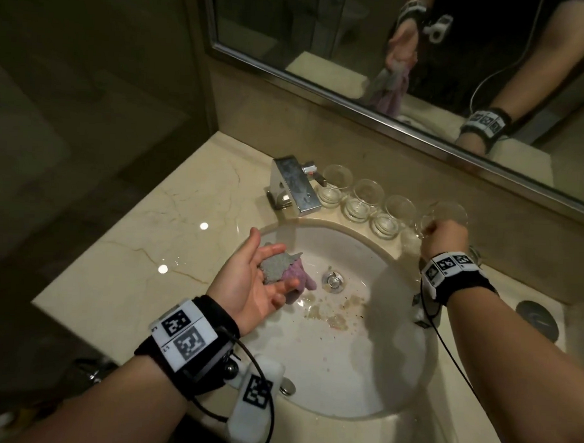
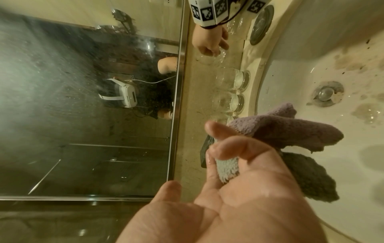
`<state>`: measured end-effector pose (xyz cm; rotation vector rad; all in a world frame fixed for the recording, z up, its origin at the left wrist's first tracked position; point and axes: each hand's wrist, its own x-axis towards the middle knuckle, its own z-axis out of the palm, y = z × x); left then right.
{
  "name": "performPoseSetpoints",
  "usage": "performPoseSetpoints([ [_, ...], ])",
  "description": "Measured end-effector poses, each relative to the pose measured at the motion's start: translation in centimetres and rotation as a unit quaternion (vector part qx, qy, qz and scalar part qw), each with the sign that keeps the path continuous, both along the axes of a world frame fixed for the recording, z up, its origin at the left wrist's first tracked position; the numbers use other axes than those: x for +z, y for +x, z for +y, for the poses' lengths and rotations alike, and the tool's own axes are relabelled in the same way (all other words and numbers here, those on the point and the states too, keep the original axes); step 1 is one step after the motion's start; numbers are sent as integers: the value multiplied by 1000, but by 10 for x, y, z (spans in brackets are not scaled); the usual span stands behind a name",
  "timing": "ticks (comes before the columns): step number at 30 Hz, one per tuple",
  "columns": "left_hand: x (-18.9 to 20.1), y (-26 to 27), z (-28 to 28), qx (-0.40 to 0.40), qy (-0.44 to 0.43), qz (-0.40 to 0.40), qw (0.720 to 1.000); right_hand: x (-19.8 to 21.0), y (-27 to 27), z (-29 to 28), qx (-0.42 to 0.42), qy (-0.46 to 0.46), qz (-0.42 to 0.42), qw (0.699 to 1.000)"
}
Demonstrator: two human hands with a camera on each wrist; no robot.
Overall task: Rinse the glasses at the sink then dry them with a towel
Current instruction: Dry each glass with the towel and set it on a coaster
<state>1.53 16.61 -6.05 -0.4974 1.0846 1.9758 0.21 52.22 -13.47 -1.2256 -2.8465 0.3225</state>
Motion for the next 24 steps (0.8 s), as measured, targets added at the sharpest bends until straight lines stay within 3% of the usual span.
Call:
performPoseSetpoints([
  [7,17,5,5,-20,14,33,999,72,28,-40,37,-14,234,971],
  [11,37,5,11,-33,39,55,997,103,57,-94,49,-157,348,923],
  [14,57,0,16,-22,31,98,994,119,76,-137,56,-296,413,860],
  [17,82,-4,16,-28,18,165,986,133,90,-172,30,-440,503,744],
  [18,89,-5,16,-33,14,184,982,137,92,-183,17,-503,527,684],
  [21,111,-9,16,-50,1,260,964,158,94,-214,-31,-692,566,448],
  [22,120,-11,17,-57,-7,289,956,167,92,-222,-41,-728,566,384],
  [24,135,-13,18,-66,-14,332,941,181,89,-233,-43,-773,562,292],
])
